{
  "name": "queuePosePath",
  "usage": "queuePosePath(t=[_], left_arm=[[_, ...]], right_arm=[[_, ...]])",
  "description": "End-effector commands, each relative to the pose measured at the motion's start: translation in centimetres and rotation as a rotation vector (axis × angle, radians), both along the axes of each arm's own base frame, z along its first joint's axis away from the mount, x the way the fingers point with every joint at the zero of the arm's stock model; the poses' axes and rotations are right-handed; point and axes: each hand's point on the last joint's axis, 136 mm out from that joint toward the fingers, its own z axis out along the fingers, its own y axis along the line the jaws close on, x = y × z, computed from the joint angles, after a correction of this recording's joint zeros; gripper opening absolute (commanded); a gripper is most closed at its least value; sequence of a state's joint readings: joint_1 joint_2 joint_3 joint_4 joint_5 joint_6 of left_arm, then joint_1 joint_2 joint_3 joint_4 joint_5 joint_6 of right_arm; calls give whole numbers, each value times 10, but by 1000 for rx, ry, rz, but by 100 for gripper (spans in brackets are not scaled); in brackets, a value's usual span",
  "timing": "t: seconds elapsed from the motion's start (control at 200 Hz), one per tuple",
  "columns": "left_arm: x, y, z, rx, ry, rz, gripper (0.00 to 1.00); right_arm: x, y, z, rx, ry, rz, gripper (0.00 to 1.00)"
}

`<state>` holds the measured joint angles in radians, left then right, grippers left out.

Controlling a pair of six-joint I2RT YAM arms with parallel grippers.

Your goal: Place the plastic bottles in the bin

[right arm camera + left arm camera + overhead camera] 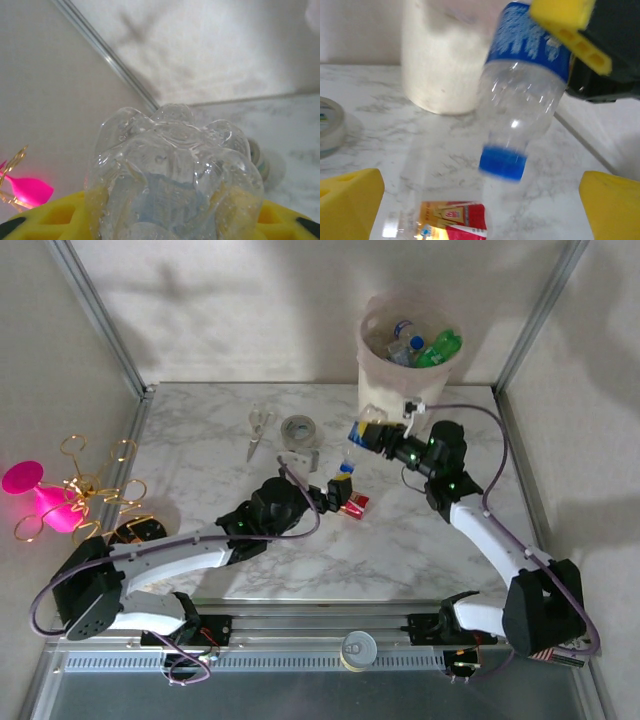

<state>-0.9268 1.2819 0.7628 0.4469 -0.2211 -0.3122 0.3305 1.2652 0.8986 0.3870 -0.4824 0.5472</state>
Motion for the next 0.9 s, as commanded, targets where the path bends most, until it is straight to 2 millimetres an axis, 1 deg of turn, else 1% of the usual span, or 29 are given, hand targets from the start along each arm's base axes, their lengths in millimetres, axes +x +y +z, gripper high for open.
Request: queuePosePath(t=[0.0,0.125,0.3,0.305,0.356,0.361,0.416,0.461,0.501,0.556,0.626,0.666,0.671,0.681,0.716,0.731,0.741,0.806,0.891], left_arm=[[15,44,-13,-36,34,197,100],[14,81,-38,-98,96,312,100],[6,135,-81,-182,188,498,100],[6,136,-83,-185,191,501,100],[4,146,-93,-215,218,530,100],[4,147,-94,-218,220,532,100],[3,152,-103,-238,243,536,100],[3,155,-109,-240,260,532,100],[4,156,-113,-234,274,529,100],[4,154,-118,-212,293,515,100],[5,149,-121,-176,315,495,100],[6,146,-122,-160,325,479,100],[6,145,-122,-158,326,477,99],[5,144,-123,-151,329,472,100],[5,142,-124,-139,339,458,100],[5,140,-125,-137,343,452,100],[5,140,-125,-136,343,449,100],[4,137,-127,-137,354,437,100],[4,137,-129,-146,364,435,100]], right_arm=[[30,-15,34,-54,-86,-87,46],[66,-31,79,-24,-148,-155,46],[109,-46,129,19,-233,-262,46],[111,-47,127,18,-230,-267,46],[125,-54,139,26,-244,-315,46],[128,-55,137,23,-240,-320,46],[144,-64,144,34,-256,-371,46],[161,-73,145,42,-262,-419,46],[171,-78,147,47,-279,-445,47],[188,-84,148,37,-315,-485,47],[212,-91,147,17,-303,-514,46],[228,-92,138,-1,-270,-513,46],[231,-92,135,-5,-261,-512,47],[234,-92,136,-6,-260,-512,47],[245,-91,128,-11,-232,-506,46],[247,-91,130,-11,-232,-500,46],[251,-90,125,-14,-224,-494,46],[266,-84,115,-29,-205,-470,46],[280,-83,101,-46,-177,-473,47]])
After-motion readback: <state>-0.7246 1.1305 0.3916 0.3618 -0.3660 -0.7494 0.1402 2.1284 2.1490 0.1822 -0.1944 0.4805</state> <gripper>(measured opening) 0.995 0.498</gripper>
